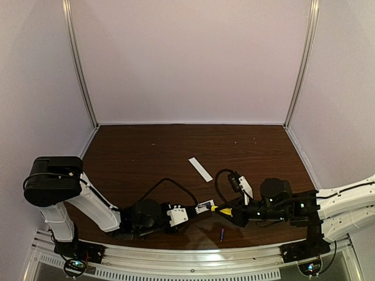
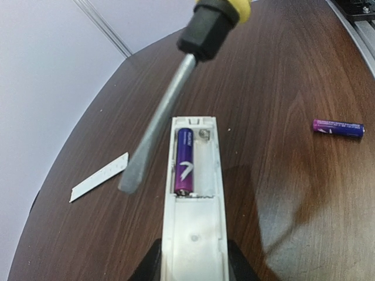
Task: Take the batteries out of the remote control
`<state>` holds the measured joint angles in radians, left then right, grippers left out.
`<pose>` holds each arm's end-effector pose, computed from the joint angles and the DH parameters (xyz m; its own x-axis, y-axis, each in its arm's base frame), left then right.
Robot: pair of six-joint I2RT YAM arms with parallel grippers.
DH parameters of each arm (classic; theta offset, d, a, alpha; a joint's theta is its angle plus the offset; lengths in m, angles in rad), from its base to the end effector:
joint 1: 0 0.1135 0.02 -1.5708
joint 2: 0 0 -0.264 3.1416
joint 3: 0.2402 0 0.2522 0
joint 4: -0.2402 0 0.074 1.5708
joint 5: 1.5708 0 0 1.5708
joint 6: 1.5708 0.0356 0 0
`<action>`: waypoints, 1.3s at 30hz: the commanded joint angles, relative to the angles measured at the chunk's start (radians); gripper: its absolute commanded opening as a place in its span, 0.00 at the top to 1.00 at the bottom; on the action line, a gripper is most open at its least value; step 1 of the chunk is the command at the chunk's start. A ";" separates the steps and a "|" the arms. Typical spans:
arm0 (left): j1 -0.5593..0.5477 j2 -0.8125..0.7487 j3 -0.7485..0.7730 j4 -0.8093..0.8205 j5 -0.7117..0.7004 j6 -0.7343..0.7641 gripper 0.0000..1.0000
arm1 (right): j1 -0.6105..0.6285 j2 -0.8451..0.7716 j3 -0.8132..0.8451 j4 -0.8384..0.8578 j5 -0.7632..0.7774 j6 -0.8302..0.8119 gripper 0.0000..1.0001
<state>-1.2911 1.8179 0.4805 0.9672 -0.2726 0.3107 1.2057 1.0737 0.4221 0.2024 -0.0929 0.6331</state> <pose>0.0922 -0.2862 0.1059 0.1667 0.4861 -0.8578 0.8459 0.3765 0.3778 0.0768 0.2103 0.1972 -0.6929 -0.1629 -0.7024 -0.6821 0.4637 0.5654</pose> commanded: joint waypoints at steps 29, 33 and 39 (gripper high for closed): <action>0.060 -0.075 0.054 -0.096 0.119 -0.197 1.00 | -0.001 -0.011 0.186 -0.305 0.180 0.059 1.00; 0.064 -0.075 0.046 -0.089 0.123 -0.196 1.00 | -0.001 -0.016 0.194 -0.348 0.218 0.055 1.00; 0.072 -0.068 0.038 -0.089 0.120 -0.194 1.00 | -0.001 -0.020 0.180 -0.352 0.218 0.029 1.00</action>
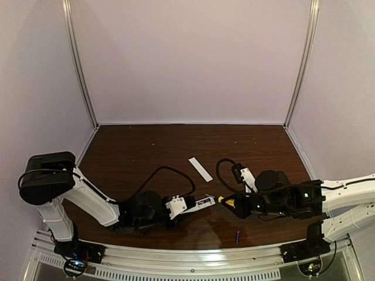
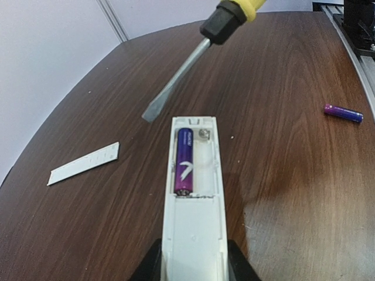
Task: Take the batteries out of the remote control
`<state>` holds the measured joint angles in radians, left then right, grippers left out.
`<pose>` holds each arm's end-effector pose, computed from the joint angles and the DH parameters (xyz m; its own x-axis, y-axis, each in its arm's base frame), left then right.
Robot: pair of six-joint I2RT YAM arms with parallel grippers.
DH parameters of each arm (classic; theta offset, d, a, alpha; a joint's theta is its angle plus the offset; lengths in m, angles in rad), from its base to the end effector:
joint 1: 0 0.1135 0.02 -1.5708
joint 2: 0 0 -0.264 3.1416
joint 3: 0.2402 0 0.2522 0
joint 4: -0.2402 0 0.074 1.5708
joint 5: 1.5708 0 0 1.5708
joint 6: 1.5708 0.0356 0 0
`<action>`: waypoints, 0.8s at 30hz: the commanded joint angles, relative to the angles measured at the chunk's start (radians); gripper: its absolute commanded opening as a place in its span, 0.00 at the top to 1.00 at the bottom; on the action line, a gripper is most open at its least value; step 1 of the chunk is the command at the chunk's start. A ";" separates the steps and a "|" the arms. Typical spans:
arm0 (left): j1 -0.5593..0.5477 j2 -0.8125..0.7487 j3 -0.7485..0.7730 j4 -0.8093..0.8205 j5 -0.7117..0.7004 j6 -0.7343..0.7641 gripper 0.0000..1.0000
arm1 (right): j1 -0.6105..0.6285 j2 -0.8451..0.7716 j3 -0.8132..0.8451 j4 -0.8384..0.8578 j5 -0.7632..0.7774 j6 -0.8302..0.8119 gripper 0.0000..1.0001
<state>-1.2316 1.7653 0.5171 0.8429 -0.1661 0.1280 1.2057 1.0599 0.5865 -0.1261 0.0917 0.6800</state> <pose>0.1073 -0.2865 0.1162 -0.0178 0.4290 -0.9031 0.8890 0.4201 0.1820 0.0840 0.2105 0.2238 -0.7246 -0.1418 -0.6745 -0.5756 0.6628 0.4790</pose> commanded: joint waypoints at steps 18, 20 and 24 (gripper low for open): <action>0.014 -0.014 -0.002 0.030 0.018 -0.022 1.00 | 0.002 0.108 0.029 -0.044 0.127 -0.017 1.00; 0.015 -0.016 -0.003 0.030 0.018 -0.022 1.00 | 0.002 0.110 0.031 -0.051 0.135 -0.013 1.00; 0.014 -0.020 -0.005 0.030 0.014 -0.022 1.00 | 0.008 0.111 0.030 -0.052 0.134 -0.007 1.00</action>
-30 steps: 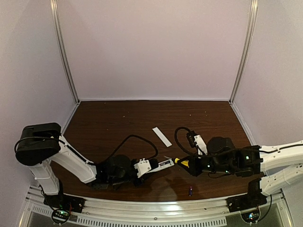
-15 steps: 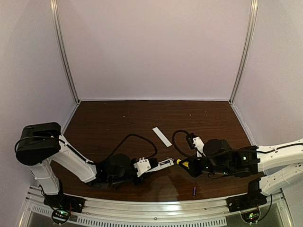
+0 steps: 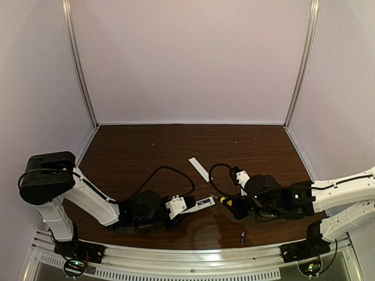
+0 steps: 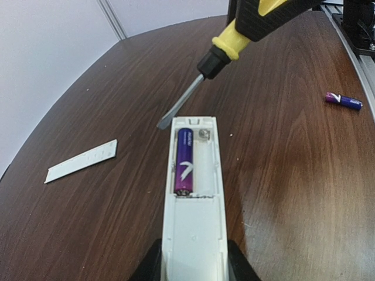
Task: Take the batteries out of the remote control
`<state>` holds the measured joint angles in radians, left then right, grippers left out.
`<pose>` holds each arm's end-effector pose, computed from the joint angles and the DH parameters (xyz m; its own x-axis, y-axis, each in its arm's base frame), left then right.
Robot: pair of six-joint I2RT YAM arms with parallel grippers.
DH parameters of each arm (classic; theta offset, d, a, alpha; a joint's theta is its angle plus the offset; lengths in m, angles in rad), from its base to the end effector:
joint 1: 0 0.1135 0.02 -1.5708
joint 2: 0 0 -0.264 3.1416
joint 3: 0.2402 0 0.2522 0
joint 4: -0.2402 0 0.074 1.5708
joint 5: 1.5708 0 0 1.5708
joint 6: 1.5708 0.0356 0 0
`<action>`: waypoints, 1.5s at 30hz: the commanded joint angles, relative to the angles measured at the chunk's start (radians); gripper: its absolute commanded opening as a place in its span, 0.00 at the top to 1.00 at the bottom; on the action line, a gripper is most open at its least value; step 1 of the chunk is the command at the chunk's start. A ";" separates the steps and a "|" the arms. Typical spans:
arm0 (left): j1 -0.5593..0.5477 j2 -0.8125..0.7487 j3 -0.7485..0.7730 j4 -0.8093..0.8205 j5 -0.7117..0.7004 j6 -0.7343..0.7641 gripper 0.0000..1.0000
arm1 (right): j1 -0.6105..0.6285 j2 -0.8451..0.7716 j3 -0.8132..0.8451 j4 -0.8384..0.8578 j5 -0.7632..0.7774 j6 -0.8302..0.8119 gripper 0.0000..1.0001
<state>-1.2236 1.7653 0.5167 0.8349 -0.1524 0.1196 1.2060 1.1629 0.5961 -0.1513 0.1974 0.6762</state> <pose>0.1090 -0.2854 0.1153 -0.0305 0.4310 -0.9018 0.8922 0.4186 0.1698 0.0908 0.2181 0.2033 -0.7234 -0.1741 -0.6681 -0.5265 0.7651 0.3706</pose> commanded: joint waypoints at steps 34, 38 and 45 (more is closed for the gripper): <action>0.013 -0.018 -0.004 0.026 -0.019 -0.020 1.00 | 0.107 0.004 0.068 -0.089 0.127 0.023 1.00; 0.014 -0.017 -0.004 0.027 -0.019 -0.020 1.00 | 0.108 0.024 0.071 -0.087 0.127 0.026 1.00; 0.013 -0.018 -0.004 0.030 -0.015 -0.020 1.00 | 0.110 0.046 0.071 -0.085 0.133 0.029 1.00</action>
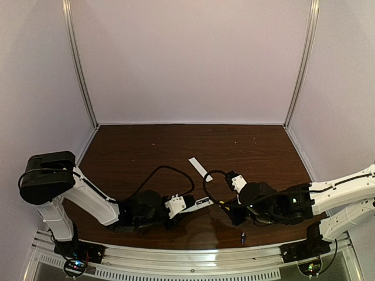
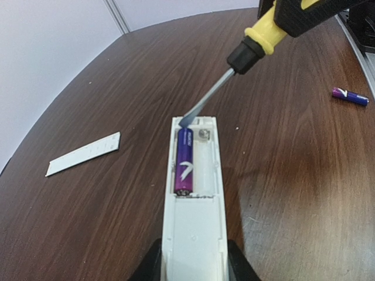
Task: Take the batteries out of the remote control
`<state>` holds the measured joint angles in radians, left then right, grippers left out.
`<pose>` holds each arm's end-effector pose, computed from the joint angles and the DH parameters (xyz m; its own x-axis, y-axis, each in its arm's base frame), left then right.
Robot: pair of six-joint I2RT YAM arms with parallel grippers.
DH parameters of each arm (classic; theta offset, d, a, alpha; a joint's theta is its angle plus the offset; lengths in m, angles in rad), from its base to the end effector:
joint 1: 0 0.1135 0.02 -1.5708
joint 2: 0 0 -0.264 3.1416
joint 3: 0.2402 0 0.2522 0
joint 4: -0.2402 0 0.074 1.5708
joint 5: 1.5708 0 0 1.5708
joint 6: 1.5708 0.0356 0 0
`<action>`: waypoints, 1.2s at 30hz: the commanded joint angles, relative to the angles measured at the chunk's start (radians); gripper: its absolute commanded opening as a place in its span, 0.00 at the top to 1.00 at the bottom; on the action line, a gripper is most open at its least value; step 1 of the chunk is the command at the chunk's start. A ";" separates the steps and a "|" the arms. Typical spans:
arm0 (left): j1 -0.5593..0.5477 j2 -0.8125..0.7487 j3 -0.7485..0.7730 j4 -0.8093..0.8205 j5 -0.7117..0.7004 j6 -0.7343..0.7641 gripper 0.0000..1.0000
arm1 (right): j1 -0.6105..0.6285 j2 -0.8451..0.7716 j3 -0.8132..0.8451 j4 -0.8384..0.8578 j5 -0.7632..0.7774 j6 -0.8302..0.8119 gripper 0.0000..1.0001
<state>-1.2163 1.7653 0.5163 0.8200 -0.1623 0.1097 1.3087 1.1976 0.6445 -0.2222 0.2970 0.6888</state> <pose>0.1111 -0.2837 0.1137 -0.0478 0.4403 -0.8966 0.8850 0.4348 0.1664 0.0725 0.2299 0.2061 -0.6926 -0.2361 -0.6816 -0.5559 0.7768 0.2958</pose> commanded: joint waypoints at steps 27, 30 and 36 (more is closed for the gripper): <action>0.006 -0.027 -0.010 0.047 -0.005 -0.008 1.00 | 0.007 0.056 -0.003 0.123 -0.137 -0.016 1.00; 0.007 -0.029 -0.010 0.045 -0.005 -0.008 1.00 | 0.007 0.072 0.000 0.133 -0.152 -0.017 1.00; 0.007 -0.032 -0.010 0.042 -0.005 -0.008 1.00 | 0.007 0.095 0.006 0.146 -0.164 -0.020 1.00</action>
<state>-1.2163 1.7653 0.4973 0.7795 -0.1654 0.1097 1.3045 1.2827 0.6472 -0.1623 0.2363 0.6827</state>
